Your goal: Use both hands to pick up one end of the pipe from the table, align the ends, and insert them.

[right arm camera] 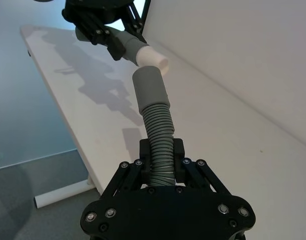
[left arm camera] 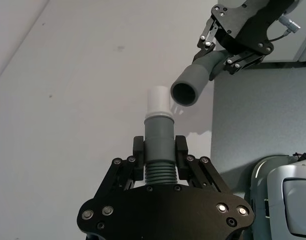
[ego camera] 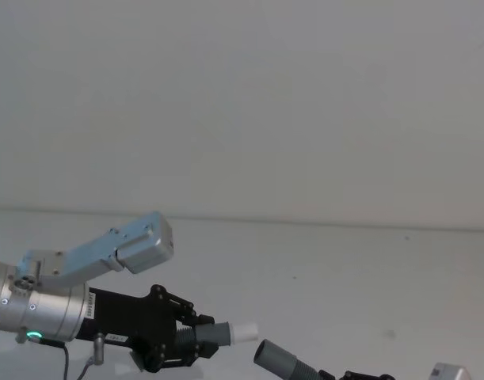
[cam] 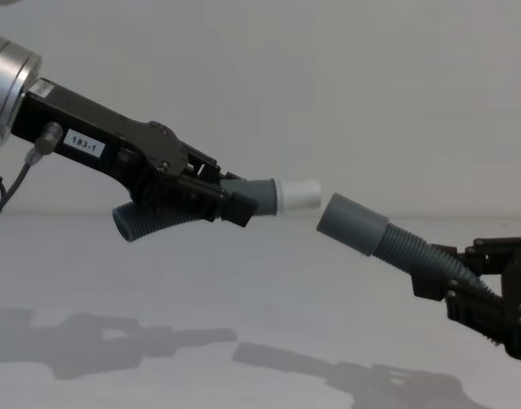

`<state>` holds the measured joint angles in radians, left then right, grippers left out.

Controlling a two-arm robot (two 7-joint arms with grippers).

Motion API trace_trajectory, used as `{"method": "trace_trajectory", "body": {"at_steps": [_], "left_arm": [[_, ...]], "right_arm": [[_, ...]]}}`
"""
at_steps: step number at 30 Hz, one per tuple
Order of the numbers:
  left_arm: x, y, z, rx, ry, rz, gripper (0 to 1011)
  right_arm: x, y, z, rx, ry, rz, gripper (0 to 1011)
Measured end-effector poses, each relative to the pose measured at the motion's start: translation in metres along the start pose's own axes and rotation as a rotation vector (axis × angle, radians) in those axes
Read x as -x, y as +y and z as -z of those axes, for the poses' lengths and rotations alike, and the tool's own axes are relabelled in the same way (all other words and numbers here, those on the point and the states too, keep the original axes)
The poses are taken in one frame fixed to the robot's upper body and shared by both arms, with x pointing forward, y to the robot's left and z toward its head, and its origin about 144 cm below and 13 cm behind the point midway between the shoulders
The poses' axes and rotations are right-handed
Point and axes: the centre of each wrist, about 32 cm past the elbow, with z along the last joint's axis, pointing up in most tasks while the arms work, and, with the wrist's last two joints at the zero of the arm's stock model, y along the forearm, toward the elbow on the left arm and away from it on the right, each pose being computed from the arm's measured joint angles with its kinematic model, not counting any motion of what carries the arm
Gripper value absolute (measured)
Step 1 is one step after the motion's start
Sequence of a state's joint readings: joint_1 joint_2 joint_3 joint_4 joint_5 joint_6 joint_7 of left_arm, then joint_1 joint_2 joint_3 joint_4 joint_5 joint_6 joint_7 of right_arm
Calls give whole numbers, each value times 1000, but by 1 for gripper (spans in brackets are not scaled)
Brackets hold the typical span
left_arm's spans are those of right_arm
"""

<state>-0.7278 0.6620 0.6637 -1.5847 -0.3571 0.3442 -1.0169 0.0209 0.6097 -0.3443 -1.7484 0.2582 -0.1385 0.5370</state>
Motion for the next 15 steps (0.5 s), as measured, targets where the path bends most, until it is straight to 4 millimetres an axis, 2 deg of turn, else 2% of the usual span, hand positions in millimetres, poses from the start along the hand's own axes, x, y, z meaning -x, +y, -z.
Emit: {"method": "trace_trajectory", "body": {"at_steps": [15], "left_arm": [[0,2,-3,-2,-3,11,325]], "right_arm": [[-2,4,3,20,5,8,230]]}}
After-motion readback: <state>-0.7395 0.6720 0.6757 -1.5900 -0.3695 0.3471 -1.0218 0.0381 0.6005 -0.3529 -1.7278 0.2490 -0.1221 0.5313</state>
